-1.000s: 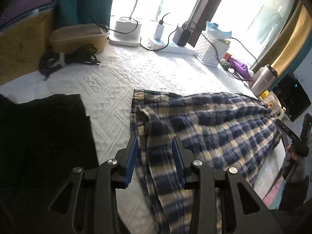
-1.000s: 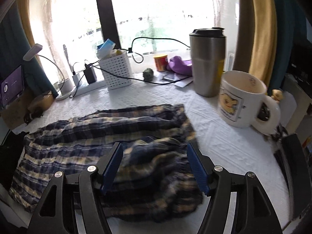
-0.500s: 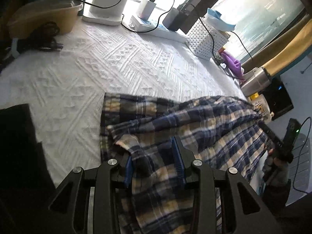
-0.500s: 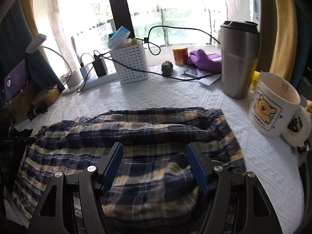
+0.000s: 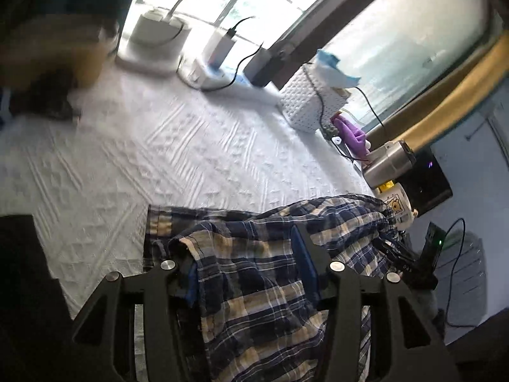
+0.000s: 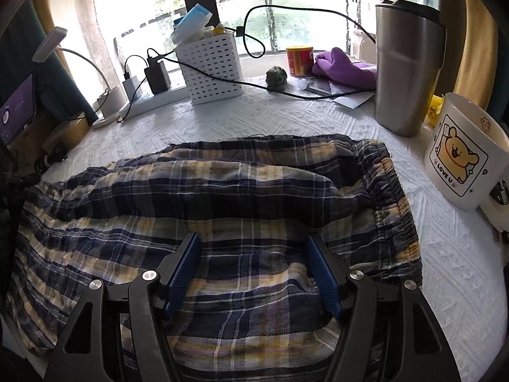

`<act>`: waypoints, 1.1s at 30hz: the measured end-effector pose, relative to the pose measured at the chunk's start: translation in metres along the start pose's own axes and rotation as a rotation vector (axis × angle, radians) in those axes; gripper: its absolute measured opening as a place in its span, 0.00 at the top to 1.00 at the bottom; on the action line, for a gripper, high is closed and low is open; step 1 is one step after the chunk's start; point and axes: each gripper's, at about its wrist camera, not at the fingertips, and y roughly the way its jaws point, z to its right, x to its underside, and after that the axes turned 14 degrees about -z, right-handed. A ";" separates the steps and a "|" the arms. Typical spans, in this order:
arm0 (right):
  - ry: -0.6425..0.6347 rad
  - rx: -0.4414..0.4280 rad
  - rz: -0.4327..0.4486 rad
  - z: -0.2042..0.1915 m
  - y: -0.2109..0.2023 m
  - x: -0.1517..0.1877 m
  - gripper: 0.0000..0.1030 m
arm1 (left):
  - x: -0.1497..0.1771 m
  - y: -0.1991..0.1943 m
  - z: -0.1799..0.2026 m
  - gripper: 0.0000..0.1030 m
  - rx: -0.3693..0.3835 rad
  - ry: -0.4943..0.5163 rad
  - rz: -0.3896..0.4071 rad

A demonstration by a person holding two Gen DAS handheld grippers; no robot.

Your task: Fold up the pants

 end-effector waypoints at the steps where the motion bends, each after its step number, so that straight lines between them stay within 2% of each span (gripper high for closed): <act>1: 0.000 0.001 -0.001 0.000 0.000 -0.001 0.33 | 0.002 0.000 0.001 0.68 -0.002 0.006 -0.002; 2: 0.000 0.002 -0.001 0.000 0.000 -0.001 0.33 | 0.004 0.002 0.003 0.85 -0.010 0.010 -0.015; 4: 0.000 0.001 0.000 0.000 0.000 -0.001 0.33 | 0.012 0.005 0.008 0.89 -0.054 0.022 -0.035; 5: 0.002 0.000 0.001 0.000 0.001 -0.001 0.33 | 0.018 0.004 0.013 0.96 -0.066 0.037 -0.035; 11: 0.001 0.001 0.002 0.001 0.000 -0.001 0.33 | 0.052 0.005 0.037 0.97 -0.094 0.136 -0.096; 14: 0.002 -0.001 0.003 0.000 0.000 -0.001 0.33 | 0.057 0.011 0.032 0.97 -0.116 0.114 -0.130; 18: 0.005 -0.003 0.009 0.001 -0.001 0.001 0.33 | 0.050 0.001 0.024 0.95 -0.139 0.086 -0.112; 19: 0.006 -0.005 0.010 0.001 -0.001 0.001 0.33 | 0.047 -0.003 0.023 0.93 -0.141 0.090 -0.104; 20: 0.007 -0.007 0.011 0.001 -0.002 0.001 0.33 | 0.045 -0.006 0.023 0.79 -0.142 0.093 -0.098; 21: 0.007 -0.009 0.011 0.002 -0.002 0.002 0.33 | 0.042 -0.009 0.021 0.57 -0.139 0.094 -0.094; 23: 0.007 -0.011 0.011 0.002 -0.002 0.002 0.33 | 0.037 -0.013 0.016 0.40 -0.111 0.080 -0.089; 24: 0.008 -0.012 0.011 0.003 -0.002 0.002 0.33 | 0.034 -0.013 0.012 0.40 -0.093 0.067 -0.093; 28: 0.008 -0.011 0.010 0.002 -0.002 0.002 0.33 | 0.029 -0.017 0.001 0.40 -0.114 0.022 -0.067; 33: 0.007 -0.009 0.003 0.002 -0.001 0.001 0.33 | 0.023 -0.026 -0.019 0.40 -0.049 -0.045 -0.038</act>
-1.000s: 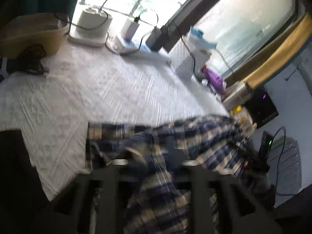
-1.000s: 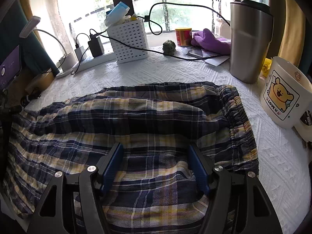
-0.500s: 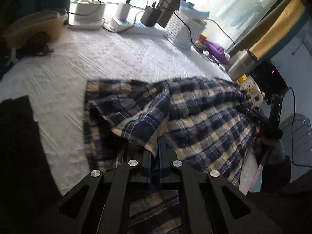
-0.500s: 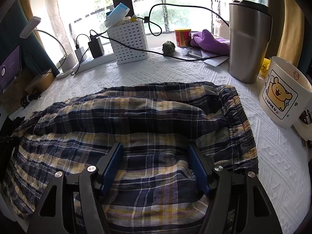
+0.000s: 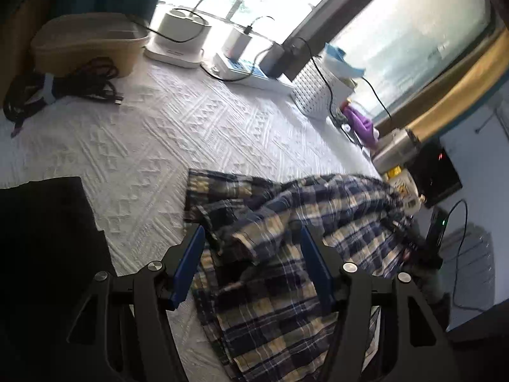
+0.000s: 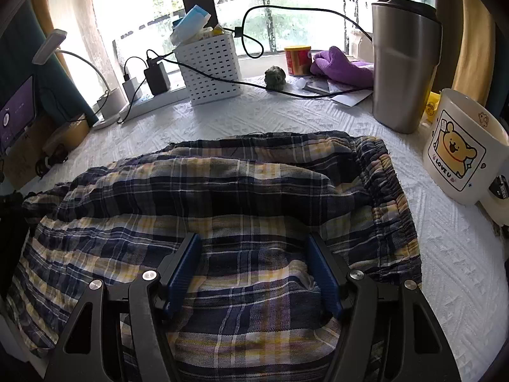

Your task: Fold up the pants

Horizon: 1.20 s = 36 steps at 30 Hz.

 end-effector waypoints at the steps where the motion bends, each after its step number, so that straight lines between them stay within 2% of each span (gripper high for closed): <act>1: 0.000 0.001 -0.001 -0.001 0.000 0.000 0.33 | -0.003 0.002 -0.006 0.40 0.003 -0.025 -0.007; 3: 0.000 0.004 -0.003 -0.002 0.001 0.000 0.33 | -0.010 0.008 -0.014 0.40 -0.014 -0.075 -0.026; 6: 0.002 0.003 -0.002 -0.002 0.001 -0.001 0.33 | -0.019 0.021 -0.019 0.41 -0.099 -0.144 -0.066; 7: 0.001 0.003 -0.002 -0.002 0.001 -0.001 0.33 | -0.020 0.023 -0.017 0.41 -0.112 -0.137 -0.066; 8: 0.001 0.004 -0.003 -0.001 0.001 0.000 0.33 | -0.021 0.023 -0.012 0.49 -0.132 -0.114 -0.057; 9: 0.001 0.004 -0.003 -0.001 0.001 0.000 0.33 | -0.022 0.024 -0.005 0.65 -0.158 -0.081 -0.049; 12: 0.001 0.002 -0.003 -0.001 0.001 0.000 0.33 | -0.022 0.029 0.013 0.85 -0.238 0.004 -0.049; 13: 0.001 0.003 -0.003 -0.001 0.001 0.000 0.33 | -0.022 0.031 0.015 0.87 -0.242 0.018 -0.057; 18: 0.002 0.003 -0.003 -0.001 0.001 0.000 0.33 | -0.008 0.048 0.029 0.87 -0.250 0.076 -0.126; 21: 0.001 0.003 -0.004 -0.001 0.001 -0.001 0.33 | 0.004 0.052 0.033 0.87 -0.251 0.072 -0.142; 26: 0.002 0.003 -0.003 -0.001 0.001 -0.001 0.32 | 0.012 0.047 0.030 0.87 -0.260 0.024 -0.126; 32: 0.002 0.000 -0.003 -0.001 0.001 -0.001 0.32 | 0.010 0.045 0.027 0.86 -0.263 0.012 -0.132; 36: 0.004 -0.002 -0.003 -0.001 0.002 -0.001 0.32 | 0.007 0.037 0.023 0.86 -0.223 -0.014 -0.114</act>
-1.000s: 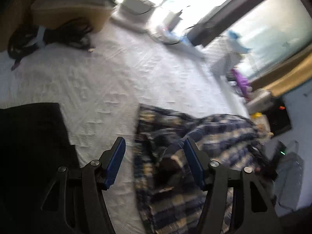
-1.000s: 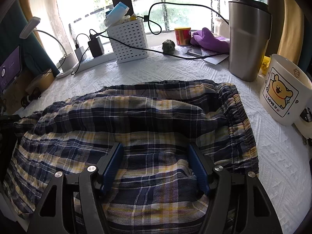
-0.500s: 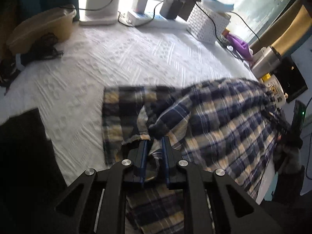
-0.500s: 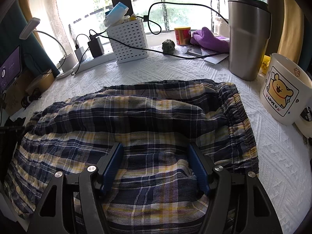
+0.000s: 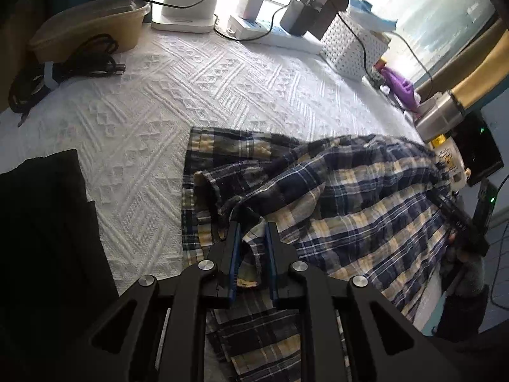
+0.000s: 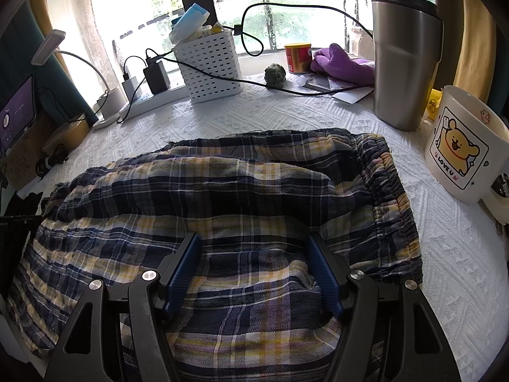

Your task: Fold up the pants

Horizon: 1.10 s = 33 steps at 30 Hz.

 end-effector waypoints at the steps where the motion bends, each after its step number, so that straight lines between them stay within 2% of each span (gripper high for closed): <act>1: 0.000 0.000 0.000 0.000 0.000 0.000 0.32 | 0.000 -0.003 -0.002 0.86 0.006 -0.004 0.007; 7: 0.000 0.000 0.000 0.001 0.000 0.000 0.32 | -0.002 -0.020 -0.011 0.86 -0.022 -0.032 0.055; 13: 0.000 -0.001 0.000 0.001 0.000 0.000 0.32 | -0.013 -0.018 -0.012 0.86 -0.064 -0.023 0.109; 20: 0.000 -0.001 -0.001 0.001 0.000 0.000 0.32 | -0.012 0.002 0.004 0.86 -0.054 0.039 0.026; 24: 0.000 -0.003 -0.001 0.001 0.000 0.000 0.32 | -0.003 0.005 0.008 0.86 -0.014 0.047 -0.012; 32: 0.002 -0.004 -0.001 0.000 0.000 0.000 0.31 | -0.008 0.005 -0.006 0.86 0.033 -0.015 -0.019; 33: 0.002 -0.004 -0.001 0.000 0.000 0.000 0.31 | -0.009 0.005 -0.009 0.81 0.055 -0.021 -0.018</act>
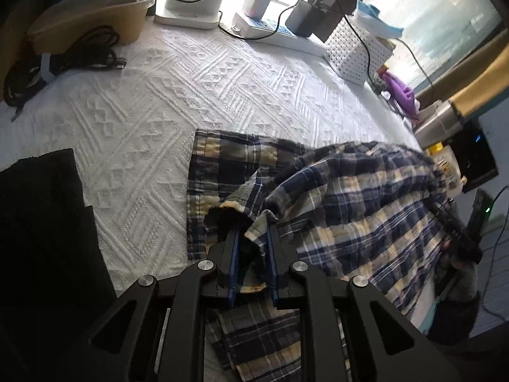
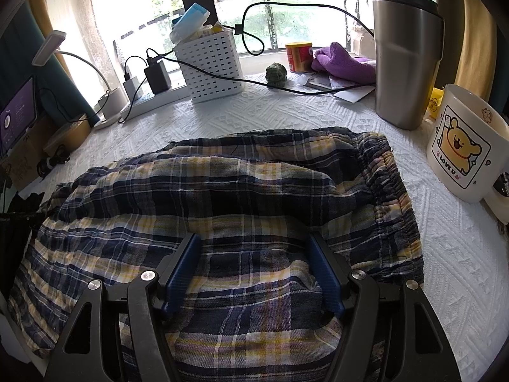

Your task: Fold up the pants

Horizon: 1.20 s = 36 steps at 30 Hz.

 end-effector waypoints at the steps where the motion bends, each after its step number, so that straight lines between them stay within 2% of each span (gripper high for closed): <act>1: 0.000 0.000 0.000 -0.001 0.000 0.000 0.31 | -0.001 -0.001 -0.002 0.75 0.034 -0.004 0.002; 2: 0.000 0.000 0.000 0.000 0.000 0.000 0.31 | -0.002 -0.001 -0.004 0.60 0.066 -0.004 0.003; 3: 0.000 0.000 0.000 0.000 0.000 0.000 0.31 | -0.003 -0.001 -0.006 0.51 0.118 -0.002 0.004; 6: -0.001 0.001 -0.001 0.000 0.000 0.000 0.31 | -0.008 0.000 -0.011 0.49 0.165 -0.011 0.007; 13: -0.002 0.001 -0.001 0.000 0.000 0.000 0.31 | -0.025 0.000 -0.018 0.49 0.190 -0.045 0.026; 14: -0.002 0.001 -0.001 0.000 0.000 0.000 0.31 | -0.027 0.001 -0.017 0.51 0.183 -0.037 0.031; 17: -0.006 0.005 -0.001 -0.001 0.000 0.000 0.31 | -0.031 0.003 -0.015 0.95 0.132 -0.015 0.046; 23: -0.038 0.052 -0.015 -0.005 -0.001 0.003 0.41 | -0.037 -0.011 -0.018 0.98 0.114 -0.022 0.140; 30: -0.070 0.102 -0.025 -0.008 0.000 0.004 0.44 | -0.041 -0.021 -0.028 0.98 0.073 -0.079 0.260; 35: -0.062 0.106 -0.020 -0.006 -0.001 0.004 0.44 | -0.038 -0.013 -0.031 0.95 0.025 -0.087 0.212; 36: -0.058 0.102 -0.018 -0.006 -0.002 0.004 0.43 | -0.035 -0.016 -0.031 0.85 0.003 -0.088 0.211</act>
